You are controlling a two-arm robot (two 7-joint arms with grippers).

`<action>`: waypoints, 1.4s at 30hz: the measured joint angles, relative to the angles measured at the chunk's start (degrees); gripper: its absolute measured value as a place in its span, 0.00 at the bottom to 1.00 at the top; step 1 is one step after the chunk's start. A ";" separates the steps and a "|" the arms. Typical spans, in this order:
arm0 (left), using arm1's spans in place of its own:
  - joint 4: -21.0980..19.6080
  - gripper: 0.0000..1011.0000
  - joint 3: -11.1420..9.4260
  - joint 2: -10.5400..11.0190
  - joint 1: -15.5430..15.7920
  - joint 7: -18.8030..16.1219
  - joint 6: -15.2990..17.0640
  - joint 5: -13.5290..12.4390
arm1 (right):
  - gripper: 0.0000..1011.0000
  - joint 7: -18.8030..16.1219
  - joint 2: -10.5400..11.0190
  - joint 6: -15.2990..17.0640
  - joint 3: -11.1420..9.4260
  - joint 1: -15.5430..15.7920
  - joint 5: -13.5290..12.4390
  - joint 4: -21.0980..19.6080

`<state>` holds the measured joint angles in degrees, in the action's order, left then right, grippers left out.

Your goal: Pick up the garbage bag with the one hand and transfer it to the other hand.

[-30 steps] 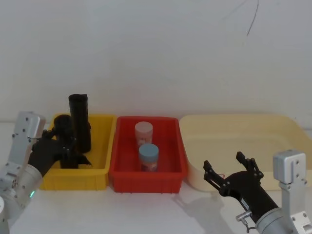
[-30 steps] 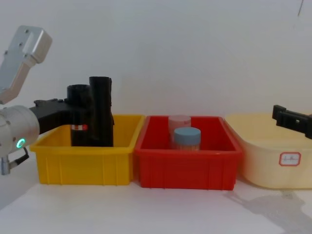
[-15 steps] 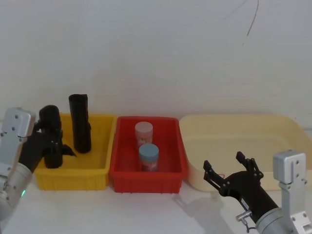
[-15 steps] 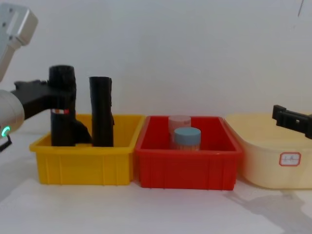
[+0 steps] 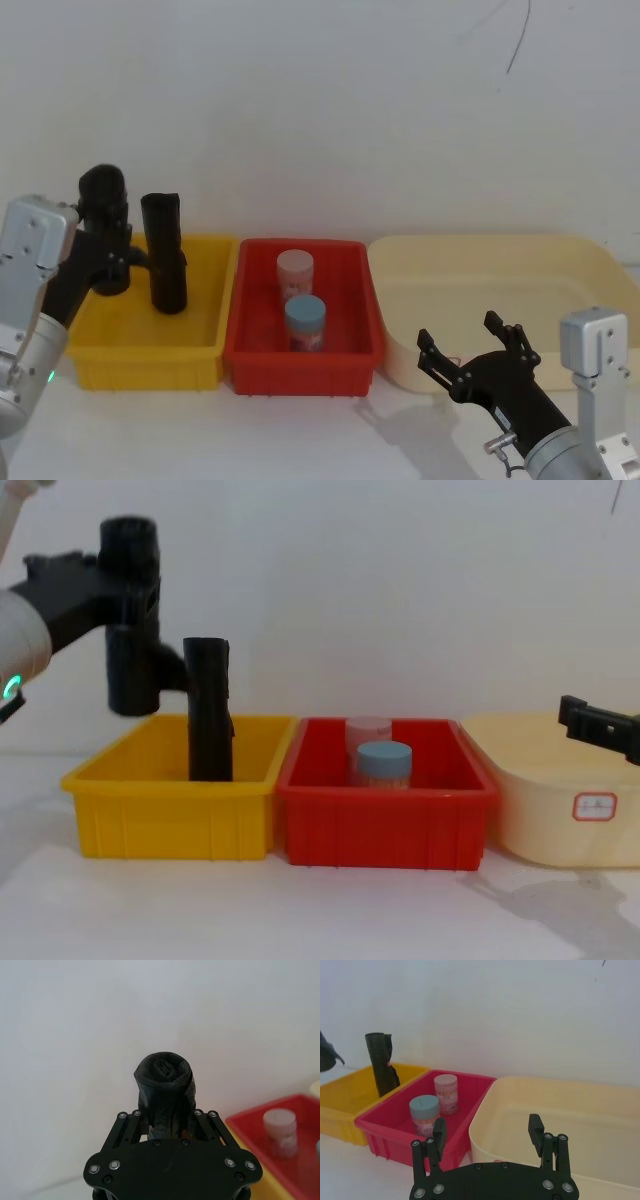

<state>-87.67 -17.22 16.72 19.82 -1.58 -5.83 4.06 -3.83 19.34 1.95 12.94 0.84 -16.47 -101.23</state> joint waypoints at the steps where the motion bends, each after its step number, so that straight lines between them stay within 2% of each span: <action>1: -0.39 0.37 -0.11 0.01 -0.04 0.05 -0.38 -0.13 | 0.99 0.00 0.00 0.00 0.00 0.00 0.00 0.00; 9: -2.99 0.37 -1.20 -0.16 0.25 2.32 -3.28 -0.02 | 0.99 0.00 0.00 0.00 0.00 0.00 0.00 0.00; 17: -3.79 0.37 -2.39 -0.64 1.44 6.18 -4.98 1.97 | 0.99 0.00 0.00 0.00 0.00 0.00 0.00 0.00; 30: -2.77 0.37 -4.63 -2.06 4.28 14.51 -5.81 7.37 | 0.99 0.00 0.00 0.00 0.00 0.00 0.00 0.00; 42: -0.20 0.37 -6.51 -3.80 7.02 23.35 -4.38 14.38 | 0.99 0.00 0.00 0.00 0.00 0.00 0.00 0.00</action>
<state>-87.87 -23.73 12.92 26.84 21.77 -10.20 18.44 -3.83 19.33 1.95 12.94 0.84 -16.47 -101.23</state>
